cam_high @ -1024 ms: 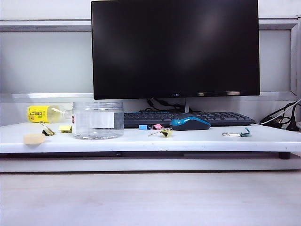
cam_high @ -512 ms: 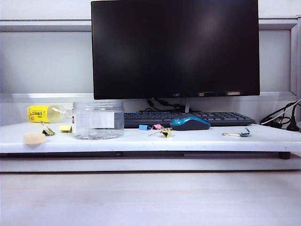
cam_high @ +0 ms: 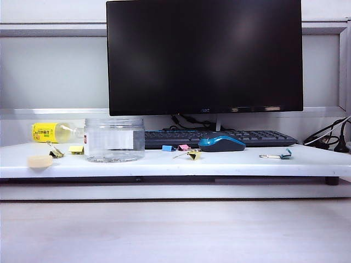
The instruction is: Take the clips out of the round transparent plastic box and place them on the table.
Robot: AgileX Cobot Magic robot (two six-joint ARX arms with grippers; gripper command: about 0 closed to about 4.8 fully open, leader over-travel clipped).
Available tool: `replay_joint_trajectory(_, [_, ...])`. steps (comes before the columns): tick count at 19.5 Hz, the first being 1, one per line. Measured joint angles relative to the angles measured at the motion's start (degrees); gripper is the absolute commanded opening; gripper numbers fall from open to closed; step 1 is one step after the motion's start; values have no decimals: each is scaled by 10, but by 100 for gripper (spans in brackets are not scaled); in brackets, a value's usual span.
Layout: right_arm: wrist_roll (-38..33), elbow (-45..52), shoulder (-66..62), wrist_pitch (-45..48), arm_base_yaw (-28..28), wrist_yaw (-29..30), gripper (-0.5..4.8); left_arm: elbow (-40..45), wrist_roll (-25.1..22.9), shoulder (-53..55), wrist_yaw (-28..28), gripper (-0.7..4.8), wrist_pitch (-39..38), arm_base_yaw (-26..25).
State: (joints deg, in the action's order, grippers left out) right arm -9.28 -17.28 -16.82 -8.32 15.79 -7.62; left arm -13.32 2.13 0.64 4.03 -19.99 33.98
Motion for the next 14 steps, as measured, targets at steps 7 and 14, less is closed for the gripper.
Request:
replay_joint_trajectory(7, [-2, 45, 0, 21, 0, 12, -1, 34, -36, 0, 11, -6, 45, 0])
replay_joint_trajectory(14, [-27, 85, 0, 58, 0, 38, -1, 84, -37, 0, 11, -6, 52, 0])
